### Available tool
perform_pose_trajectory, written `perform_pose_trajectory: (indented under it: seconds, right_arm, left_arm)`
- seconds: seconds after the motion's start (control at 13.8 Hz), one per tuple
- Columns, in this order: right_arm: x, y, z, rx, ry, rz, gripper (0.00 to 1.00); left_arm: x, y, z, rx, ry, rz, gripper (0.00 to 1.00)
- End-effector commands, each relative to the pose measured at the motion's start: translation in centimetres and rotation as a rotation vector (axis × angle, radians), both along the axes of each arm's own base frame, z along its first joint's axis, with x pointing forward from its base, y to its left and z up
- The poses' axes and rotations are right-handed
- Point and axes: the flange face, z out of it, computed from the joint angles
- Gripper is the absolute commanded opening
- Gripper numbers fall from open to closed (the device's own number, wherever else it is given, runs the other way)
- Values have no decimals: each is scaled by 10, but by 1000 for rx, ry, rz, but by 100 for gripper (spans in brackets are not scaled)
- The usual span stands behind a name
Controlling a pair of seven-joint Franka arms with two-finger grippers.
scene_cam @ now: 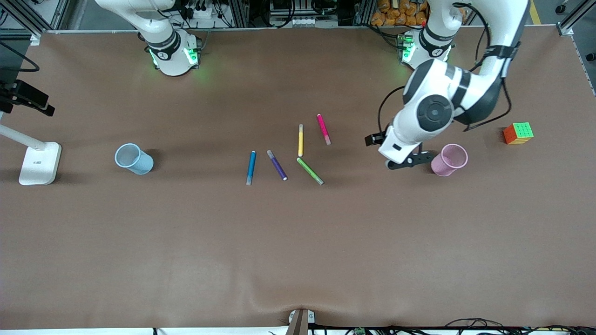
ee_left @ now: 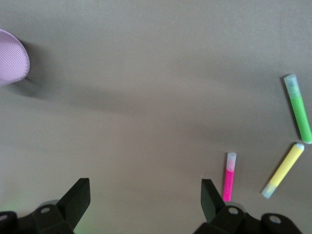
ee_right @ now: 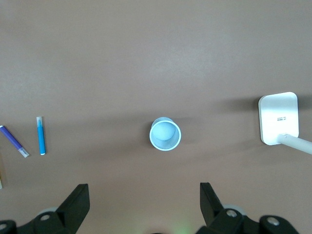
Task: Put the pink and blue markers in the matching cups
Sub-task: 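Move the left gripper over the pink marker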
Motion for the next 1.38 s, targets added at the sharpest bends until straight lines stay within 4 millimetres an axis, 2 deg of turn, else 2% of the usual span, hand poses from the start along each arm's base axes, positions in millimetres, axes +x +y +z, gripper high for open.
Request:
perform_pose_trajectory:
  seconds: [0.0,0.15,0.29,0.51,0.65,0.8,1.09,1.23,1.31]
  right_arm:
    - [2,1,4,-17,3,4,100]
    - [2,1,4,-17,2,4,100]
    - [2,1,4,-17,2,4,100]
    - [2,1,4,-17,2,4,100]
    - [2,1,3,-15,4,4,100]
    - [2,1,4,-17,2,4,100]
    - [2,1,4,-16,1,4,100]
    - [2,1,3,-16,3,4,100]
    - [2,1,4,-17,2,4,100]
  left_arm:
    - [-26,-33,-8,9,-32,91,100]
    - [-30,-50,-30,8,-26,96,100]
    - [-39,-61,-38,5,-19,99,100]
    - [-64,-102,-58,15,-24,114,100]
    - [-59,-102,-72,1,-36,124,100]
    - [-63,-108,-81,2,-30,117,100]
    - [-69,-119,-111,-5,-31,142,100]
    - [-99,-151,-125,14,-38,167,100]
    - [-107,-158,-133,29,-39,169,100]
